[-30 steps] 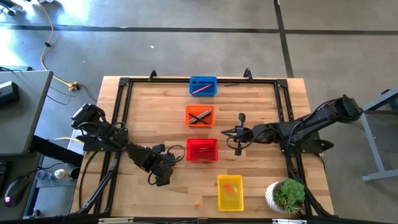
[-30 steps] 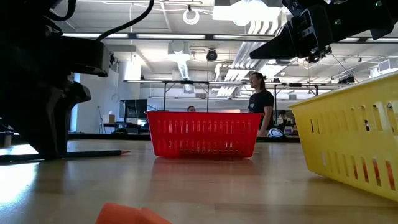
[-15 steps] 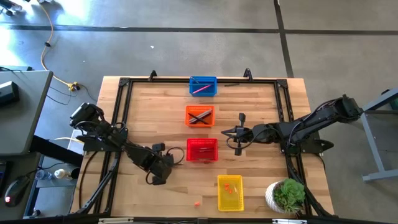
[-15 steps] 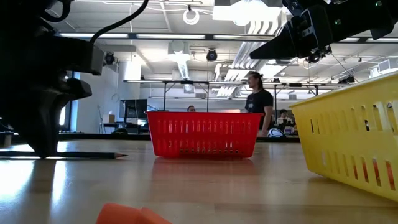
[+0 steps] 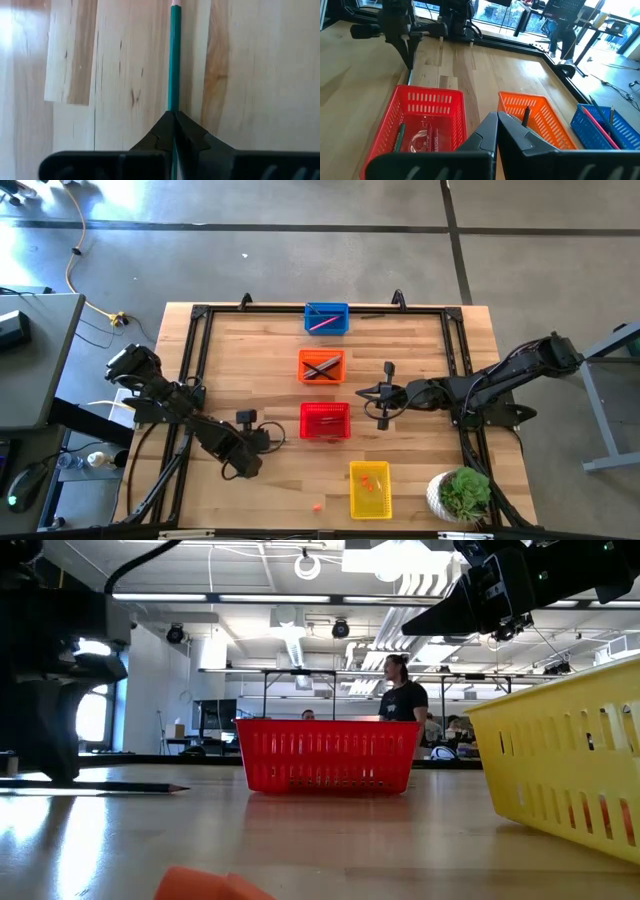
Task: Sort crayons/erasers/pens/pencils in bins
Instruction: Put the green pencil into the blue bin
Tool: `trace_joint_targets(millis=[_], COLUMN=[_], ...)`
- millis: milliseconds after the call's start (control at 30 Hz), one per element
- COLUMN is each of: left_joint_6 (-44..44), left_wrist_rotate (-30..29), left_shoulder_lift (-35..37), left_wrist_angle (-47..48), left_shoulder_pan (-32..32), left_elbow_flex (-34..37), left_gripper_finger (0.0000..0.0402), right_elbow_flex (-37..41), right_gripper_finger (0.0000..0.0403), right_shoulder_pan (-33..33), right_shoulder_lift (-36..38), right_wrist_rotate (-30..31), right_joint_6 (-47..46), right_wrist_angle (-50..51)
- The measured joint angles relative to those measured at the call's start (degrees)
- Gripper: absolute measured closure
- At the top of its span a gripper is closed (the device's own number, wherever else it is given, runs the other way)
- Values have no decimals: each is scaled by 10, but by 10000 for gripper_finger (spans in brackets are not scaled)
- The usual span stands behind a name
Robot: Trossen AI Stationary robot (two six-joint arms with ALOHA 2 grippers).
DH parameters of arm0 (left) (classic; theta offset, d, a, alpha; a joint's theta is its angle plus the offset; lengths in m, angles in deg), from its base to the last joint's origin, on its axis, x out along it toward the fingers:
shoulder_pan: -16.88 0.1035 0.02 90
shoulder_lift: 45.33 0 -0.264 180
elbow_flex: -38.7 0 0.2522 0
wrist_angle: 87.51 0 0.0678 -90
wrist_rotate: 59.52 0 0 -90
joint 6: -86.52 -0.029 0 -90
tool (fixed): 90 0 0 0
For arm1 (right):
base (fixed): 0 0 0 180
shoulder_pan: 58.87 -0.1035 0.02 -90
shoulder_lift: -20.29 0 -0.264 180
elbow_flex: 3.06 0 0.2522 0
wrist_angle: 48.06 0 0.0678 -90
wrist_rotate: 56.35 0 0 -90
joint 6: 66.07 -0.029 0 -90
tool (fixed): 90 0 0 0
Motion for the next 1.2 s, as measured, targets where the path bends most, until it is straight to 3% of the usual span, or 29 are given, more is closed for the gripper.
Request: trace_joint_targets(millis=[400,700,1000,1200], left_joint_6=[11,22,76,-17], left_wrist_rotate=[-66,-163,-105,-86], left_shoulder_lift=[73,115,132,134], left_wrist_angle=[17,19,-7,-5], left_shoulder_pan=[-29,-60,-65,-4], left_elbow_flex=[-1,1,81,74], left_gripper_finger=[401,401,401,381], right_elbow_flex=[0,0,0,0], right_gripper_finger=[403,403,403,403], right_shoulder_pan=[0,0,0,0], right_shoulder_lift=[0,0,0,0], right_wrist_rotate=[0,0,-10,-10], right_joint_6=[-2,-4,-10,-6], right_wrist_angle=[11,11,9,2])
